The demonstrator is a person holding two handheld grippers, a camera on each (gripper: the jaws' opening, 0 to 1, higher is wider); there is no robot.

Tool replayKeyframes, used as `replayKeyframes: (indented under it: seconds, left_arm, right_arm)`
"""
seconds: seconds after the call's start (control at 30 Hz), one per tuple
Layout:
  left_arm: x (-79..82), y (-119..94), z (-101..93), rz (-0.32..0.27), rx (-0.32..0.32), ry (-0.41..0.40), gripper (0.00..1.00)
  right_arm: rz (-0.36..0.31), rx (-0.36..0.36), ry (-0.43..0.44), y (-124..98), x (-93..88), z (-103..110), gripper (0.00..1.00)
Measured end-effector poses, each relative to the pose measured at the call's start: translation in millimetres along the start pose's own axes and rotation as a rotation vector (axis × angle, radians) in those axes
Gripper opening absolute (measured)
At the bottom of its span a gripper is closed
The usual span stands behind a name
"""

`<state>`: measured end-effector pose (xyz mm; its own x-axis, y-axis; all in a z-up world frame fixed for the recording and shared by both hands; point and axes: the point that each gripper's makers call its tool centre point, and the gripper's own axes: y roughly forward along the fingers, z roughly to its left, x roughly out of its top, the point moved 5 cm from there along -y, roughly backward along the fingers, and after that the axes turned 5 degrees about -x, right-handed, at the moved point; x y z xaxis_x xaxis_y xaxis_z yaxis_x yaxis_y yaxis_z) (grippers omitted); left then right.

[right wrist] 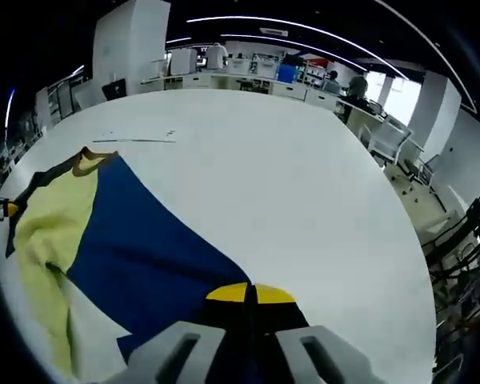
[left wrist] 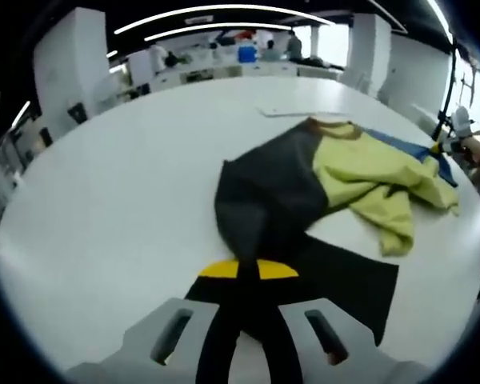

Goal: Fold the garment on the visible template until the final outline fits inside the template.

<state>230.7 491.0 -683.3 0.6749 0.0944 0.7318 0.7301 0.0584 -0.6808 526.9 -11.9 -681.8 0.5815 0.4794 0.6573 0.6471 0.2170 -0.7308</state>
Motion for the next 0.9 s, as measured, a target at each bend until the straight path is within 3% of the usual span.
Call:
replayKeyframes:
  seconds: [0.17,0.3,0.5,0.57,0.67,0.77,0.9]
  left_arm:
    - [1.7,1.6,1.6,0.007,0.01,0.023,0.02]
    - [1.7,3.6,3.4,0.021,0.01,0.066,0.03]
    - [4.4,6.7,6.2,0.027,0.03,0.116,0.08]
    - [7.1,4.5,5.8,0.015,0.038,0.118,0.17]
    - [19.9,-0.8,-6.9,-0.078,-0.018,0.098,0.37]
    - [26.1,-6.8,-17.4,-0.08,-0.044,0.17,0.46]
    - [31.5,-10.3,-31.3,-0.098,-0.084,0.199,0.54]
  right_arm:
    - [0.005,-0.009,-0.015,3.4,-0.6,0.1,0.0]
    - [0.006,-0.006,0.038,3.2,-1.0,-0.2,0.0]
    - [0.004,-0.012,0.05,3.1,-1.3,-0.5,0.0]
    - [0.003,-0.039,0.063,-0.5,-1.7,-1.8,0.05]
    - [-0.056,-0.023,0.107,-8.8,3.8,4.5,0.21]
    - [-0.079,-0.003,0.115,-20.7,8.2,12.0,0.32]
    - [-0.11,0.053,0.141,-36.9,14.1,25.1,0.43]
